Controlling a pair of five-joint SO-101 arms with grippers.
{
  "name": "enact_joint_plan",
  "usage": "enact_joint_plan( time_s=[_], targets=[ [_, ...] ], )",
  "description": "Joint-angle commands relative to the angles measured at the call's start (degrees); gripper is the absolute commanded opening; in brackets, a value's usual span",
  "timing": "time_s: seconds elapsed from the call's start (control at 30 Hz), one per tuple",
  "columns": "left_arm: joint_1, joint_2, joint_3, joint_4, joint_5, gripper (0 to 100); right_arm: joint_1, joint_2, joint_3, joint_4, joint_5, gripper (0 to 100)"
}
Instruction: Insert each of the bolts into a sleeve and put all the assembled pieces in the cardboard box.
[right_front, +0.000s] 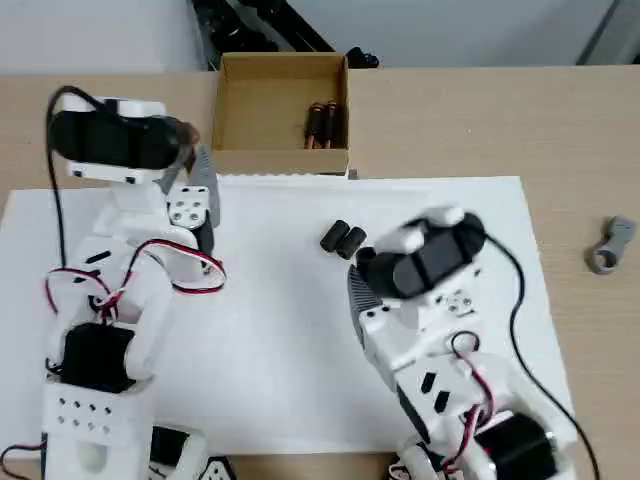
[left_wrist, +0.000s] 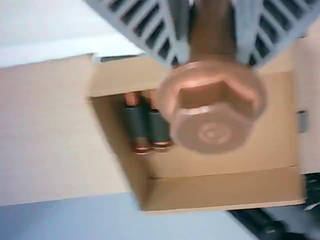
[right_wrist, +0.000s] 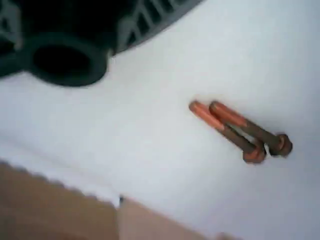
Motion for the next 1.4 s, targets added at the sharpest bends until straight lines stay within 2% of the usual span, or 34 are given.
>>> enact_joint_plan(
  time_s=[0.0, 0.13, 0.37, 0.57, 0.7, 1.23, 1.37],
  targets=[
    [3.4, -0.6, -2.7, -2.7, 0.4, 1, -0.6, -6.9, 7.6, -9.5, -1.8, 0.4],
    [8.7, -0.6, -2.7, -5.1, 1.3, 1, -0.6, -11.8, 15.6, -20.4, -6.2, 0.4],
    [14.7, -0.6, -2.7, -8.9, 11.2, 1, -0.6, -15.5, 25.6, -28.5, -6.6, 0.4],
    [20.2, -0.6, -3.4, -8.7, 11.5, 1, -3.1, -15.3, 32.3, -36.4, -6.2, 0.4],
    [22.9, 0.0, -4.4, -8.4, 11.5, 1, -6.5, -15.3, 36.0, -40.0, -1.2, 0.4],
    [23.3, 4.0, -6.8, 0.9, 13.5, 1, -6.5, -15.3, 36.9, -41.6, 0.3, 0.4],
    [26.5, 4.2, -10.6, 5.2, 13.4, 1, -6.5, -15.3, 37.0, -41.2, 0.3, 0.4]
  ],
)
